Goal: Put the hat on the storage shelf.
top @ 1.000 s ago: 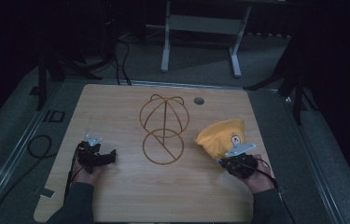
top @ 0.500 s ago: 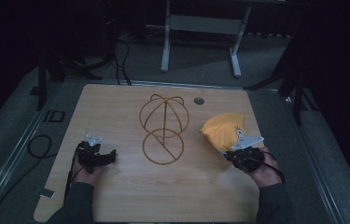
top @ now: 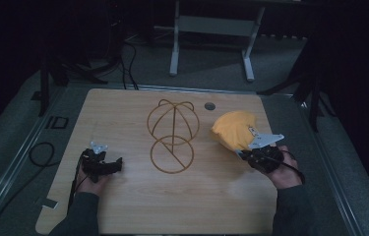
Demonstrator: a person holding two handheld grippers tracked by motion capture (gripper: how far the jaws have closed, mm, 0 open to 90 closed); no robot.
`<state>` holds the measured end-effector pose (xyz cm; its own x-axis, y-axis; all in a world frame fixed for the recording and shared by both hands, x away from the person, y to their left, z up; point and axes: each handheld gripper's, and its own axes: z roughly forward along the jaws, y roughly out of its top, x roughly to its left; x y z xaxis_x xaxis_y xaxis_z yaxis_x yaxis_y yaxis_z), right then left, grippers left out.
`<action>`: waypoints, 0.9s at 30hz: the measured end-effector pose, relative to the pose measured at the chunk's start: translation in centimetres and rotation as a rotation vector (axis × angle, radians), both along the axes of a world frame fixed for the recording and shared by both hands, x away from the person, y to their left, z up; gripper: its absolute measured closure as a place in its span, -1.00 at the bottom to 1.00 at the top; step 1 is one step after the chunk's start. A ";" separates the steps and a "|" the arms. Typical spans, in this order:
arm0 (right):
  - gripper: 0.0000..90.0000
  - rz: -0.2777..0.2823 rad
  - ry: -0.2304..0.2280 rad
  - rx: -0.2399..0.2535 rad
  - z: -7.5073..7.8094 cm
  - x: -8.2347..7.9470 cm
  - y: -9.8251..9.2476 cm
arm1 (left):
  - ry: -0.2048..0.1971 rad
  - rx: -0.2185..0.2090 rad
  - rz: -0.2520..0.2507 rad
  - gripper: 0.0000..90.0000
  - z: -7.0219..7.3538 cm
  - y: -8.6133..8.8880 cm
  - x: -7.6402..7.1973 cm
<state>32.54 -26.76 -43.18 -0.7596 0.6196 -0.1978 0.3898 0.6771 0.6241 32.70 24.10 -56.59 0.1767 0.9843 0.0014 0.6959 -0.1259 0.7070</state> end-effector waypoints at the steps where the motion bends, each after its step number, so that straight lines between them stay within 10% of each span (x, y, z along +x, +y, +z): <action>1: 0.85 0.007 0.004 -0.013 0.2 0.1 0.1 | 0.000 0.000 0.000 -0.75 0.0 0.0 0.0; 27: 0.84 0.084 -0.020 -0.160 6.2 1.1 -0.2 | 0.002 0.000 0.000 -0.75 0.0 0.0 0.0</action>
<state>33.68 -26.96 -37.01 -0.8024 0.5135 -0.3040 0.3163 0.7980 0.5130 32.70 24.10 -56.57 0.1769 0.9842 0.0010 0.6970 -0.1260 0.7059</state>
